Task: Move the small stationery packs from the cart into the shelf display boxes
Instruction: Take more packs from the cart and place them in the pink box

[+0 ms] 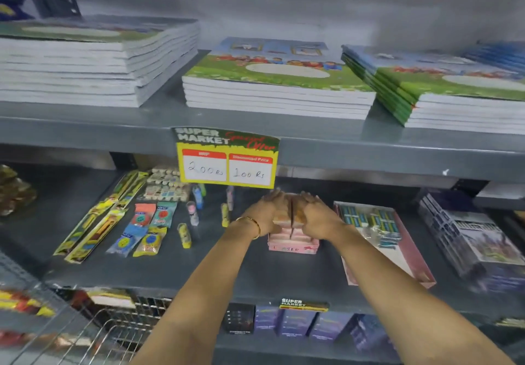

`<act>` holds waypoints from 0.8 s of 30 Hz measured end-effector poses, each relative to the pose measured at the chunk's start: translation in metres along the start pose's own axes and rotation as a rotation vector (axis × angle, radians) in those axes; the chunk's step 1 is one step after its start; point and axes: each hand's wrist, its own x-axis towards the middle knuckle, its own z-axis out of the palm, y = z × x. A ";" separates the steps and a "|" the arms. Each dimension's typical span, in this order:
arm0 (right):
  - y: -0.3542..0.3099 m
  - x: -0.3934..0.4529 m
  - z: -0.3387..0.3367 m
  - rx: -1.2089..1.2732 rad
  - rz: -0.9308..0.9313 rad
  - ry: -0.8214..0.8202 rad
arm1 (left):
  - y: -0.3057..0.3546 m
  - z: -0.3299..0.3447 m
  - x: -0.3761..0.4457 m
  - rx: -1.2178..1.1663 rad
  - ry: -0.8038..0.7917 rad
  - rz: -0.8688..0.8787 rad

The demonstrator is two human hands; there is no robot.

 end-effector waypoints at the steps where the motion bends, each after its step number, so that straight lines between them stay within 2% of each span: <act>1: -0.005 0.000 -0.002 -0.005 -0.016 0.041 | -0.004 -0.002 -0.009 -0.034 0.095 -0.017; 4: -0.041 -0.005 0.001 -0.047 -0.130 0.182 | -0.031 0.000 -0.055 -0.051 0.363 -0.128; 6: -0.083 -0.009 0.013 -0.027 -0.246 0.214 | -0.059 0.006 -0.099 -0.034 0.439 -0.233; 8: -0.133 -0.015 0.034 -0.024 -0.361 0.156 | -0.090 0.015 -0.149 -0.003 0.467 -0.358; 12: -0.230 -0.030 0.094 -0.052 -0.616 -0.034 | -0.151 0.043 -0.258 -0.026 0.466 -0.657; 16: -0.316 -0.051 0.172 -0.095 -0.854 -0.186 | -0.205 0.100 -0.367 -0.072 0.384 -0.921; 20: -0.375 -0.069 0.271 -0.220 -1.007 -0.366 | -0.250 0.178 -0.449 -0.212 0.266 -1.090; 24: -0.402 -0.072 0.372 -0.414 -1.080 -0.571 | -0.291 0.262 -0.482 -0.272 0.153 -1.177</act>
